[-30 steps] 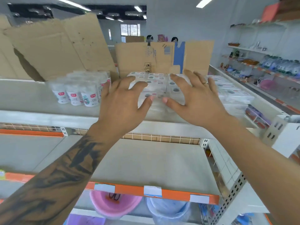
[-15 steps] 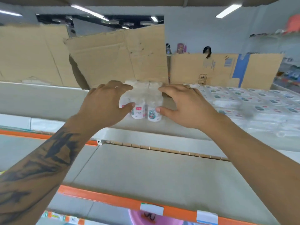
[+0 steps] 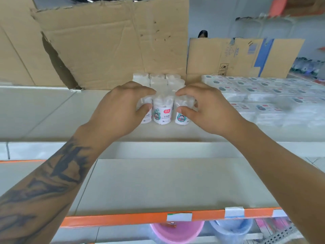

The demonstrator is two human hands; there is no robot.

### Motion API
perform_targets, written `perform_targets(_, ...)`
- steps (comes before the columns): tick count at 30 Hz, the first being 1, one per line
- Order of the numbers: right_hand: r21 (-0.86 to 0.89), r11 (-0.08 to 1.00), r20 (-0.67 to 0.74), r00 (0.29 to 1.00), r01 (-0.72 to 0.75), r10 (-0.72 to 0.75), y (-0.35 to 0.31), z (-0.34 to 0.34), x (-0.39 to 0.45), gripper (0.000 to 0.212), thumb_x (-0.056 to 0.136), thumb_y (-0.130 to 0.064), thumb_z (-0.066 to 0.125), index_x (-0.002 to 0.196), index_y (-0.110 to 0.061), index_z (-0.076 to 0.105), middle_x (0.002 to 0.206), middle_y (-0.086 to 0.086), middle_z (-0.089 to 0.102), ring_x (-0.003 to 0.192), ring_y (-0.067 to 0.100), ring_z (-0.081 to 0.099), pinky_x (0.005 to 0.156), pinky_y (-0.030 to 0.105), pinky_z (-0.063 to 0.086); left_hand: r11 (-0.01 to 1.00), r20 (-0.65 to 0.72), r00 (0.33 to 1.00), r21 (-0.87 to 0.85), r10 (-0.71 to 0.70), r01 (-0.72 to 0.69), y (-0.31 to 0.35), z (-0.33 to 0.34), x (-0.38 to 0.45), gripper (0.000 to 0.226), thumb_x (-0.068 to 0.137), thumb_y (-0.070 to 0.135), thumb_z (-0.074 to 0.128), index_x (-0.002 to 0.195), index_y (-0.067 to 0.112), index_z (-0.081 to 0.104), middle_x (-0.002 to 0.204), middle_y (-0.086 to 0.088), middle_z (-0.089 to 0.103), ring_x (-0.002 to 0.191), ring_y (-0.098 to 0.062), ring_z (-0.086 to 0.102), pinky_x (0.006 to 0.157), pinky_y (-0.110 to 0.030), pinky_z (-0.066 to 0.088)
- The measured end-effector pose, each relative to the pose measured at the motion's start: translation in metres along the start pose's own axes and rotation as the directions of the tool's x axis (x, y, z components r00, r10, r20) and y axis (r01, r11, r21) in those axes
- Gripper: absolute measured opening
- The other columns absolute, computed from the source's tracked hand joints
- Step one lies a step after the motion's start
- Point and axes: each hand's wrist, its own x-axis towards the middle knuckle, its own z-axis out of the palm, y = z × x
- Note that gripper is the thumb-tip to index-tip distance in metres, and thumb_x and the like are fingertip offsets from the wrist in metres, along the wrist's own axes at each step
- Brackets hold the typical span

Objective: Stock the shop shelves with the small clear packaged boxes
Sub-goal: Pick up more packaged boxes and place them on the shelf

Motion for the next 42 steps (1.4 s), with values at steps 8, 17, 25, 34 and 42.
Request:
perform_targets(8, -0.004, 1.0, -0.029, 1.0, -0.01, 0.009, -0.004, 0.004, 0.001, 0.038, 0.09, -0.023, 0.077, 0.126, -0.019, 0.068, 0.123, 0.002, 0.059, 0.087, 0.014, 0.059, 0.091, 0.023, 0.05, 1.0, -0.044, 0.999, 0.017, -0.004, 0.004, -0.007, 0.006, 0.0, 0.037, 0.095, 0.029, 0.069, 0.132, 0.032, 0.068, 0.13, 0.001, 0.065, 0.116, -0.026, 0.062, 0.095, -0.039, 0.05)
perform_targets(17, -0.034, 0.999, -0.03, 0.999, 0.01, -0.011, -0.005, 0.002, -0.002, 0.044, 0.09, -0.033, 0.074, 0.132, -0.023, 0.062, 0.137, -0.002, 0.054, 0.098, 0.028, 0.067, 0.098, 0.026, 0.042, 0.997, -0.054, 0.997, 0.056, -0.047, 0.05, 0.002, -0.001, -0.005, 0.047, 0.093, 0.057, 0.057, 0.136, 0.039, 0.061, 0.133, 0.003, 0.061, 0.118, -0.028, 0.06, 0.094, -0.047, 0.053)
perform_targets(25, -0.109, 0.991, 0.041, 0.996, 0.082, -0.078, -0.009, 0.005, 0.012, 0.063, 0.096, -0.055, 0.059, 0.152, -0.031, 0.045, 0.164, -0.002, 0.032, 0.149, 0.022, 0.032, 0.119, 0.04, 0.032, 0.999, 0.049, 0.999, 0.049, -0.007, 0.004, -0.007, -0.015, 0.007, 0.054, 0.096, 0.056, 0.037, 0.138, 0.034, 0.062, 0.141, 0.0, 0.061, 0.128, -0.027, 0.057, 0.107, -0.048, 0.046)
perform_targets(34, -0.169, 0.972, 0.225, 0.967, 0.164, -0.124, -0.007, 0.016, 0.025, 0.063, 0.102, -0.058, 0.042, 0.158, -0.029, 0.033, 0.165, 0.002, 0.031, 0.152, 0.022, 0.027, 0.122, 0.04, 0.025, 0.997, 0.077, 0.994, 0.033, 0.071, -0.074, -0.009, 0.009, 0.0, 0.046, 0.104, 0.035, 0.041, 0.142, 0.019, 0.06, 0.143, -0.008, 0.062, 0.136, -0.022, 0.054, 0.11, -0.046, 0.046)
perform_targets(42, -0.045, 0.997, 0.183, 0.981, -0.06, 0.067, -0.002, -0.004, 0.062, 0.063, 0.104, -0.062, 0.032, 0.159, -0.031, 0.031, 0.169, -0.005, 0.016, 0.156, 0.014, 0.011, 0.127, 0.039, 0.01, 0.983, 0.154, 0.976, -0.081, -0.154, 0.168, -0.004, -0.011, 0.055, 0.05, 0.107, 0.054, 0.038, 0.149, 0.032, 0.051, 0.155, 0.005, 0.049, 0.146, -0.015, 0.039, 0.12, -0.031, 0.029)
